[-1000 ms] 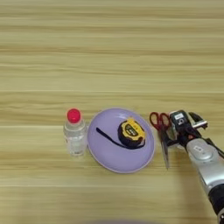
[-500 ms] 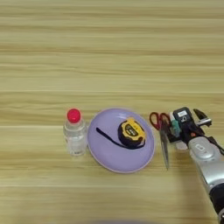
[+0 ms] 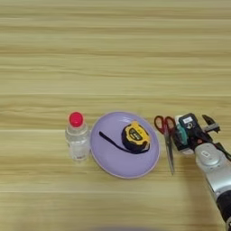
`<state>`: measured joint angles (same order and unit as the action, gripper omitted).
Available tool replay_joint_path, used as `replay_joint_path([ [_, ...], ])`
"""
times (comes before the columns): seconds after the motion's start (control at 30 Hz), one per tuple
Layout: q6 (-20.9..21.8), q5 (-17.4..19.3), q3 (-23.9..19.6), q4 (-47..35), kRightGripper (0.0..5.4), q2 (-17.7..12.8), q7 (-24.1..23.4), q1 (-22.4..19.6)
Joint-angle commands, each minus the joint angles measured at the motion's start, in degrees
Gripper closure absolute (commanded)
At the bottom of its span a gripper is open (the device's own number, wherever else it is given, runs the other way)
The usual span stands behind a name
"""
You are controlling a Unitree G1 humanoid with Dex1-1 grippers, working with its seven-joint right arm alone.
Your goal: Move the objects on the table
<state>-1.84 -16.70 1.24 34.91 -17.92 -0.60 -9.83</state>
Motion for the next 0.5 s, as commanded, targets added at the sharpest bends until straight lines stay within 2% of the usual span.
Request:
replay_joint_path([
  [0.03, -0.01, -0.91, 0.62, -0.99, 0.03, -2.15, -0.05, -2.55],
  [0.3, -0.2, -0.82, 0.58, 0.47, 0.03, -2.26, -0.32, -3.23],
  [0.5, -1.35, 2.73, -1.09, 1.55, 0.03, -0.98, 2.54, -3.57],
])
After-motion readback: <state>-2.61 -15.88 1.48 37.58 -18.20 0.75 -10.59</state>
